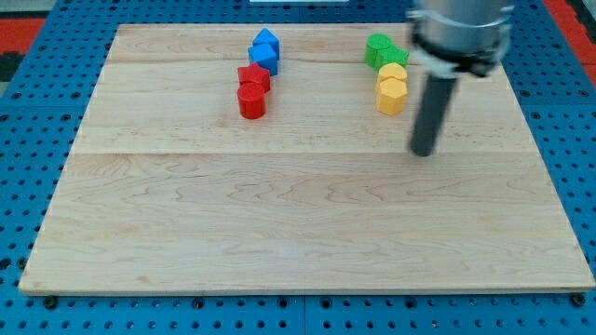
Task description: Move your arm to the green circle
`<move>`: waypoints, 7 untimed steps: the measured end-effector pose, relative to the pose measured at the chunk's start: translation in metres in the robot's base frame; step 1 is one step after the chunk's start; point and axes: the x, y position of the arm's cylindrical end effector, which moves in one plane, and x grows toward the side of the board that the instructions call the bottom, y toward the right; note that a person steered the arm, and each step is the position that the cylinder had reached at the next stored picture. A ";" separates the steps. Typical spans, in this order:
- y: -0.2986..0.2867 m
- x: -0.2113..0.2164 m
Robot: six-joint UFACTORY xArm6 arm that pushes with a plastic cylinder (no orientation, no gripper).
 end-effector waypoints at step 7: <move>0.020 -0.242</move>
